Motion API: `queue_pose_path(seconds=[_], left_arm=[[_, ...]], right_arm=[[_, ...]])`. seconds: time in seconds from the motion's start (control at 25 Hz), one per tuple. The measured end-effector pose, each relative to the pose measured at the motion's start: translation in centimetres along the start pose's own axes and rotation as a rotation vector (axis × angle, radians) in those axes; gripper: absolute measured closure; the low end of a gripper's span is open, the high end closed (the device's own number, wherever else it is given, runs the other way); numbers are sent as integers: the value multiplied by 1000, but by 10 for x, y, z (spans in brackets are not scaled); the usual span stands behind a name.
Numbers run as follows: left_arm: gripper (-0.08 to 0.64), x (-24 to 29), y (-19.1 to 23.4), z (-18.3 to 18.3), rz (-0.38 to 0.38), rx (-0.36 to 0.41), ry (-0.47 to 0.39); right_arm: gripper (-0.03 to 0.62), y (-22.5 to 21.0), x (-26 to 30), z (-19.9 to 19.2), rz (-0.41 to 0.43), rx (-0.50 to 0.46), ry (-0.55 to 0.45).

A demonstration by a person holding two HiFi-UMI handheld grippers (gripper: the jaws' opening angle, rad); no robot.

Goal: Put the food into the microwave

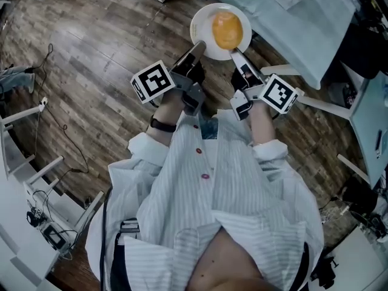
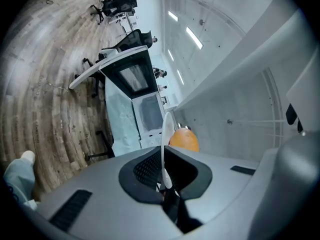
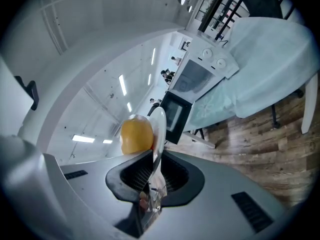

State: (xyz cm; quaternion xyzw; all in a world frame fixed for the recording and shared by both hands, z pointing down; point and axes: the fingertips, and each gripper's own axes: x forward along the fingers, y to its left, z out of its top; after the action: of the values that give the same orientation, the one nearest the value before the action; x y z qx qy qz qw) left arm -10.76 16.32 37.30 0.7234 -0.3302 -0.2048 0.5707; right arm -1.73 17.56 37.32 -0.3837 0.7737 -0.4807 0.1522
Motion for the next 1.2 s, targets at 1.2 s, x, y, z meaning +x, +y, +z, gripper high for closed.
queue_pose_path(seconds=[1.2], left_arm=[[541,53,53,95,16,-11,91]], right_arm=[[526,-39,107,24,-94,75,-27]])
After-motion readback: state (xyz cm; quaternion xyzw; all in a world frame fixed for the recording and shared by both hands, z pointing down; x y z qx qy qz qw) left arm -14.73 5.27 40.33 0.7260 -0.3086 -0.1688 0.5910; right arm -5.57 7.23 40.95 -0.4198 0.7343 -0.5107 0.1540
